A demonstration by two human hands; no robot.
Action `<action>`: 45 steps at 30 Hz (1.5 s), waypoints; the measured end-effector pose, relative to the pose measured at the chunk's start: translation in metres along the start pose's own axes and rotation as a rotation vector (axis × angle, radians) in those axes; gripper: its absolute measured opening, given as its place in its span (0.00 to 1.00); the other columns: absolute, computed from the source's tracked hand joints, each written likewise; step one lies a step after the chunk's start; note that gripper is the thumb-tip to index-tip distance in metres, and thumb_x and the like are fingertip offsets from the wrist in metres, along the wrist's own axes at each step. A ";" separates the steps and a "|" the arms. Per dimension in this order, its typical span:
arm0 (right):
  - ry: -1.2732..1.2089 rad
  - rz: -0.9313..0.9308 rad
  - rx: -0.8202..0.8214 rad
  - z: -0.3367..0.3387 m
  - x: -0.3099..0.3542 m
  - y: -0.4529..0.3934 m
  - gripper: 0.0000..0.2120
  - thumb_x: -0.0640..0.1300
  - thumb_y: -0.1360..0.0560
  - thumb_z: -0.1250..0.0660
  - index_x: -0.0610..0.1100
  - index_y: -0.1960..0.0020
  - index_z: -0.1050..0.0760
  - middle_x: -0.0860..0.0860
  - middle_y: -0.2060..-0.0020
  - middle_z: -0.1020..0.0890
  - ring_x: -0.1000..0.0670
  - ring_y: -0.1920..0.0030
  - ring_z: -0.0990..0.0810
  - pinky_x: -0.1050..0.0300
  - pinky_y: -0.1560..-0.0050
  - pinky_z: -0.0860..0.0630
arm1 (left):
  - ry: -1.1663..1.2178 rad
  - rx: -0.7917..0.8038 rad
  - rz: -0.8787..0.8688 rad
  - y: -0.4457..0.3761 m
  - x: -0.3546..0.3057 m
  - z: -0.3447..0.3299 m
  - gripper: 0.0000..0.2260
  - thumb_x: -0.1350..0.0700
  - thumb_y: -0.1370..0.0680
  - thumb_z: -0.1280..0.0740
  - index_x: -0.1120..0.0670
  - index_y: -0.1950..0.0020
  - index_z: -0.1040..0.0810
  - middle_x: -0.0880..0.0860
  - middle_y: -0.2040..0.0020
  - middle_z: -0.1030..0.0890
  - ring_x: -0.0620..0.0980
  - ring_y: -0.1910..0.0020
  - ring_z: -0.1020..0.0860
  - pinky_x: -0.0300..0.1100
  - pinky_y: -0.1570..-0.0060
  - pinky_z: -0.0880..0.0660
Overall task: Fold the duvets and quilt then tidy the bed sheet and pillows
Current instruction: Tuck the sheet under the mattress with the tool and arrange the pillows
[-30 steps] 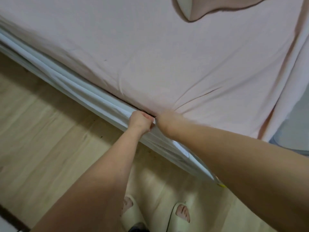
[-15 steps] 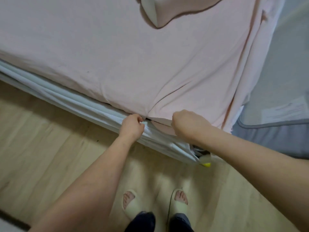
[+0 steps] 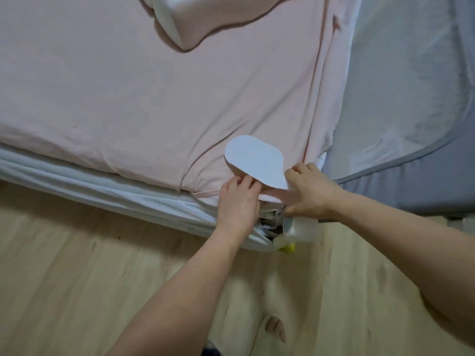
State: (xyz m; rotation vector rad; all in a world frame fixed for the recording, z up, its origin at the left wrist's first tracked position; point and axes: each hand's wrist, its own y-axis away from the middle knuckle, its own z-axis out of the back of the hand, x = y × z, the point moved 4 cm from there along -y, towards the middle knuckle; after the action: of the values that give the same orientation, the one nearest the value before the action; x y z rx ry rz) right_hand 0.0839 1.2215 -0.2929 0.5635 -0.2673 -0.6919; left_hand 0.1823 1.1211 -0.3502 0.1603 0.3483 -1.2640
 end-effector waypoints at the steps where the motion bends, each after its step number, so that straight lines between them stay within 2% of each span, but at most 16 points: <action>1: 0.002 0.010 -0.013 0.001 -0.001 -0.002 0.32 0.58 0.33 0.28 0.42 0.37 0.35 0.45 0.37 0.33 0.45 0.37 0.38 0.49 0.39 0.31 | 0.108 -0.022 0.105 -0.005 0.002 0.008 0.15 0.61 0.29 0.36 0.53 0.43 0.24 0.54 0.55 0.21 0.58 0.56 0.24 0.48 0.60 0.30; 4: 0.017 0.100 -0.072 -0.002 -0.002 -0.007 0.34 0.55 0.32 0.28 0.43 0.33 0.35 0.48 0.34 0.33 0.46 0.33 0.37 0.51 0.38 0.32 | 0.504 0.005 0.606 -0.013 0.012 0.012 0.19 0.64 0.22 0.46 0.53 0.33 0.31 0.56 0.51 0.20 0.59 0.52 0.24 0.45 0.58 0.34; 6: 0.118 0.146 -0.163 0.002 0.003 -0.011 0.24 0.46 0.29 0.31 0.43 0.36 0.33 0.47 0.37 0.30 0.46 0.36 0.34 0.53 0.41 0.35 | 0.638 0.031 0.696 -0.024 0.016 0.010 0.17 0.64 0.21 0.48 0.56 0.34 0.31 0.57 0.43 0.21 0.59 0.46 0.24 0.43 0.54 0.34; 8: 0.226 0.160 -0.252 0.009 0.006 -0.016 0.16 0.36 0.28 0.38 0.41 0.40 0.32 0.44 0.46 0.24 0.43 0.45 0.28 0.54 0.39 0.37 | 0.625 0.121 0.612 -0.032 0.013 0.009 0.15 0.63 0.21 0.48 0.59 0.36 0.30 0.60 0.41 0.22 0.61 0.44 0.25 0.44 0.53 0.33; 10: 0.200 0.136 -0.249 0.015 -0.001 -0.021 0.18 0.33 0.27 0.43 0.38 0.37 0.36 0.43 0.52 0.22 0.41 0.52 0.25 0.52 0.44 0.34 | 0.623 0.209 0.507 -0.034 0.003 0.001 0.13 0.60 0.20 0.46 0.61 0.37 0.29 0.61 0.39 0.23 0.62 0.42 0.26 0.44 0.52 0.33; 13: 0.208 0.074 -0.251 0.019 -0.023 -0.024 0.16 0.40 0.21 0.43 0.40 0.34 0.40 0.42 0.50 0.21 0.39 0.51 0.22 0.53 0.60 0.35 | 0.664 0.272 0.448 -0.031 -0.022 -0.010 0.11 0.58 0.18 0.44 0.62 0.42 0.27 0.60 0.43 0.22 0.58 0.46 0.25 0.41 0.56 0.35; 17: 0.288 -0.031 -0.137 -0.005 -0.045 -0.024 0.15 0.40 0.20 0.46 0.41 0.34 0.37 0.42 0.46 0.22 0.41 0.46 0.22 0.53 0.57 0.36 | 0.698 0.371 0.483 -0.025 -0.050 -0.028 0.11 0.58 0.17 0.44 0.57 0.59 0.32 0.54 0.59 0.28 0.53 0.59 0.30 0.40 0.66 0.39; 23: 0.166 -0.150 -0.056 -0.022 -0.047 -0.031 0.14 0.37 0.23 0.43 0.41 0.38 0.32 0.43 0.44 0.23 0.41 0.45 0.23 0.54 0.55 0.34 | 0.645 0.416 0.361 -0.025 -0.037 -0.028 0.10 0.58 0.19 0.41 0.60 0.58 0.26 0.56 0.61 0.25 0.54 0.59 0.29 0.42 0.64 0.39; 25: 0.138 -0.172 0.005 -0.035 -0.045 -0.025 0.11 0.36 0.25 0.40 0.41 0.44 0.27 0.44 0.48 0.21 0.43 0.49 0.22 0.56 0.57 0.32 | 0.608 0.390 0.374 -0.021 -0.036 -0.032 0.07 0.60 0.21 0.39 0.59 0.53 0.22 0.57 0.55 0.21 0.56 0.53 0.25 0.40 0.59 0.35; 28: 0.005 -0.222 0.117 -0.044 -0.047 -0.017 0.04 0.36 0.25 0.40 0.41 0.54 0.27 0.46 0.53 0.22 0.43 0.53 0.23 0.57 0.58 0.32 | 0.524 0.379 0.360 -0.015 -0.037 -0.036 0.14 0.62 0.23 0.38 0.57 0.39 0.22 0.55 0.42 0.20 0.56 0.43 0.24 0.43 0.48 0.28; 31: -0.192 -0.260 0.181 -0.037 -0.040 -0.014 0.09 0.45 0.24 0.35 0.43 0.59 0.32 0.47 0.60 0.24 0.46 0.59 0.26 0.57 0.62 0.32 | 0.313 0.375 0.216 -0.013 -0.034 -0.029 0.10 0.58 0.23 0.38 0.57 0.44 0.23 0.56 0.46 0.21 0.57 0.45 0.25 0.46 0.48 0.31; 33: -0.338 -0.218 0.114 -0.027 -0.030 -0.008 0.14 0.52 0.25 0.33 0.42 0.57 0.32 0.47 0.63 0.23 0.45 0.61 0.25 0.56 0.65 0.31 | 0.153 0.298 0.054 -0.005 -0.032 -0.016 0.07 0.55 0.24 0.37 0.53 0.47 0.25 0.53 0.51 0.23 0.55 0.48 0.26 0.45 0.49 0.35; 37: -0.509 -0.085 -0.222 0.007 -0.011 0.016 0.09 0.47 0.20 0.43 0.44 0.44 0.40 0.49 0.65 0.26 0.45 0.64 0.26 0.52 0.64 0.32 | -0.018 0.231 -0.014 0.024 -0.015 -0.008 0.09 0.54 0.28 0.32 0.48 0.49 0.23 0.48 0.53 0.23 0.54 0.50 0.25 0.48 0.47 0.33; 39: -0.545 -0.018 -0.275 0.020 -0.003 0.026 0.08 0.50 0.18 0.47 0.46 0.45 0.40 0.49 0.68 0.28 0.44 0.65 0.27 0.50 0.63 0.32 | -0.010 0.105 0.094 0.034 -0.001 -0.009 0.10 0.55 0.34 0.25 0.48 0.54 0.20 0.48 0.57 0.22 0.55 0.54 0.23 0.48 0.55 0.29; 41: -0.413 0.076 -0.346 0.029 0.006 0.033 0.05 0.44 0.18 0.47 0.45 0.52 0.38 0.48 0.67 0.30 0.41 0.64 0.29 0.49 0.63 0.33 | 0.102 -0.025 0.286 0.041 0.007 -0.012 0.10 0.58 0.34 0.25 0.49 0.56 0.18 0.50 0.51 0.22 0.56 0.49 0.25 0.50 0.52 0.28; 45: -0.171 0.199 -0.305 0.035 0.026 0.047 0.07 0.33 0.26 0.43 0.43 0.57 0.38 0.49 0.67 0.34 0.43 0.65 0.32 0.49 0.66 0.36 | 0.650 -0.290 1.122 0.055 0.010 -0.015 0.08 0.61 0.25 0.36 0.59 0.52 0.17 0.56 0.36 0.31 0.59 0.36 0.33 0.45 0.35 0.37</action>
State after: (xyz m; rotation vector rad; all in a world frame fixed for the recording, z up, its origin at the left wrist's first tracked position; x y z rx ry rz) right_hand 0.1133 1.2195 -0.2362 0.1837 -0.3642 -0.5737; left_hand 0.2346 1.1328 -0.3721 0.4434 0.8432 -0.0143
